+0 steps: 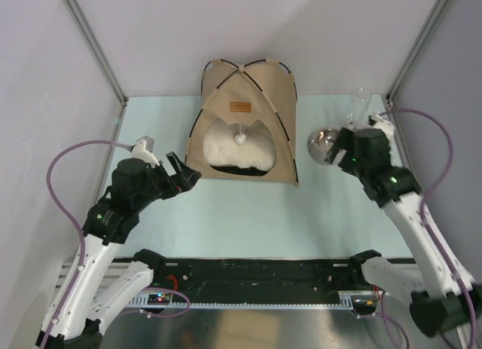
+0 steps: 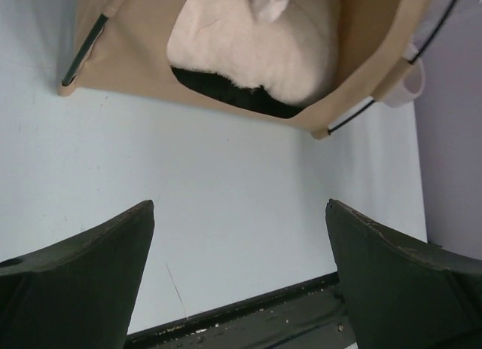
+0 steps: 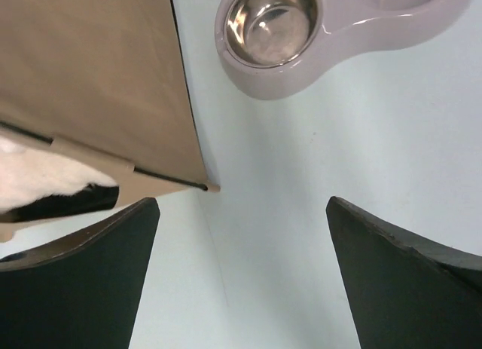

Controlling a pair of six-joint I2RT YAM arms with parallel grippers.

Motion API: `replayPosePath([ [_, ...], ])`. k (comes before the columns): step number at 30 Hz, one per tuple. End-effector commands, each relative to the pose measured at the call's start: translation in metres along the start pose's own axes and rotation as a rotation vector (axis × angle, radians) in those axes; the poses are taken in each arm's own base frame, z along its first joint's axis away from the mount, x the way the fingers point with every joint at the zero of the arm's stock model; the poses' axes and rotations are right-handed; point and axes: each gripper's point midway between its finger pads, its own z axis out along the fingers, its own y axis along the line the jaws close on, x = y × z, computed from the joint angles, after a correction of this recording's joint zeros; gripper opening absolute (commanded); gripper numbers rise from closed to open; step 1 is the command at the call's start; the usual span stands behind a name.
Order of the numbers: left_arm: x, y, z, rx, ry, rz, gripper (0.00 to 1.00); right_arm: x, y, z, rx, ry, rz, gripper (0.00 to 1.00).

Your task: Set up the pet tent

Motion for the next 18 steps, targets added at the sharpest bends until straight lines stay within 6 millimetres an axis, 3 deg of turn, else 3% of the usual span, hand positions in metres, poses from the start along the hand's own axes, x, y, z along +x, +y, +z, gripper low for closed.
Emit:
replayPosePath([
  [1,-0.013,-0.017,-0.044,0.074,-0.048,0.059,0.98,0.013,-0.039,-0.067,0.011,0.013,0.037,1.0],
  [7,-0.026,-0.023,-0.089,0.101,-0.138,0.074,0.98,-0.001,-0.064,-0.144,-0.06,-0.128,0.076,0.99],
  [12,-0.031,-0.019,-0.125,0.097,-0.209,0.087,0.98,-0.005,-0.088,-0.196,-0.071,-0.234,0.066,0.99],
  [18,-0.032,-0.021,-0.164,0.144,-0.282,0.094,0.98,-0.009,-0.1,-0.254,-0.142,-0.317,0.062,0.99],
])
